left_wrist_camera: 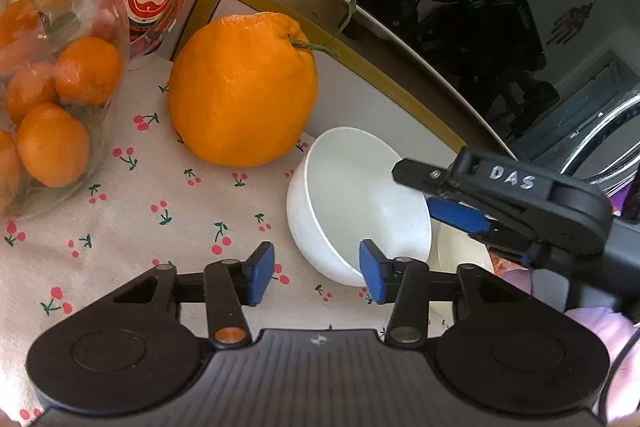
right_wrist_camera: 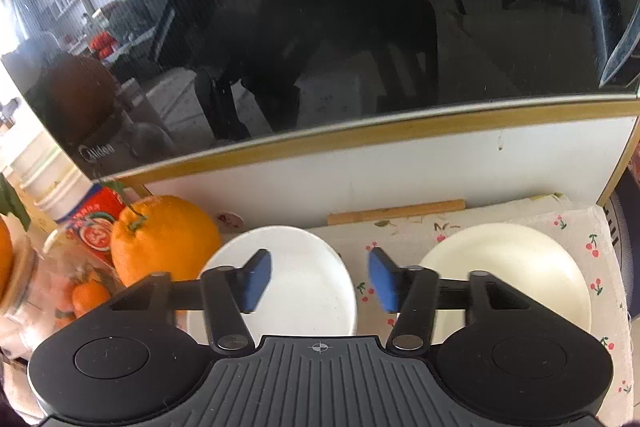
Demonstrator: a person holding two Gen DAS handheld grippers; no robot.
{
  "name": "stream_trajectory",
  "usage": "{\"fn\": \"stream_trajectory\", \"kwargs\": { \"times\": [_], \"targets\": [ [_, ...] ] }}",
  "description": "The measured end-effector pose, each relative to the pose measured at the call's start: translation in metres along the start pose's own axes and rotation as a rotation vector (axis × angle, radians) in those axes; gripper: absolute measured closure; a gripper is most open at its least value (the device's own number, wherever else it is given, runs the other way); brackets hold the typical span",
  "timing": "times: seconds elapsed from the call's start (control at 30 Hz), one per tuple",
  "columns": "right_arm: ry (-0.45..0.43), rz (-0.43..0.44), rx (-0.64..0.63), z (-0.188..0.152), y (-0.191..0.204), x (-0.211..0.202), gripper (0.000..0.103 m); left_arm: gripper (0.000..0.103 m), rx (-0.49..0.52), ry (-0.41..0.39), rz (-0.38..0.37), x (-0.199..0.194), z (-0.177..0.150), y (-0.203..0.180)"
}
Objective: Organize plates and bowls
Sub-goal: 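Close both tools on the white bowl rim, then lift the white bowl with both tools and carry it toward the plate stack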
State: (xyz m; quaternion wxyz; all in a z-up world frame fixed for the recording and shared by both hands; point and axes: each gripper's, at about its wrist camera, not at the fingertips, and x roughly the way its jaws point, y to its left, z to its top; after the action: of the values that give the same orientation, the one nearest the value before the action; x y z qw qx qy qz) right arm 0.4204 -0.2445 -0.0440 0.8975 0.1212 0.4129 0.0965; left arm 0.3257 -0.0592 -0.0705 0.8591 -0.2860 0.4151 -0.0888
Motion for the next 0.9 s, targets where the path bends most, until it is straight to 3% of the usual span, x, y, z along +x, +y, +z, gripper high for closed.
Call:
{"fn": "stream_trajectory", "kwargs": {
  "times": [0.17,0.23,0.67,0.9],
  "targets": [
    [0.023,-0.018,0.008,-0.005,-0.007,0.001,0.08,0.077,0.0,0.014,-0.023,0.0,0.001,0.0],
    [0.028,-0.013,0.009,-0.009,-0.006,0.002,0.083,0.079,-0.01,0.019,-0.03,0.005,0.004,-0.001],
    [0.002,-0.011,0.0,-0.015,-0.003,-0.008,0.086,0.081,0.001,0.018,-0.009,0.002,0.004,-0.005],
    [-0.018,-0.008,0.012,-0.016,0.003,-0.031,0.086,0.081,0.052,0.007,-0.007,-0.022,0.006,-0.018]
  ]
}}
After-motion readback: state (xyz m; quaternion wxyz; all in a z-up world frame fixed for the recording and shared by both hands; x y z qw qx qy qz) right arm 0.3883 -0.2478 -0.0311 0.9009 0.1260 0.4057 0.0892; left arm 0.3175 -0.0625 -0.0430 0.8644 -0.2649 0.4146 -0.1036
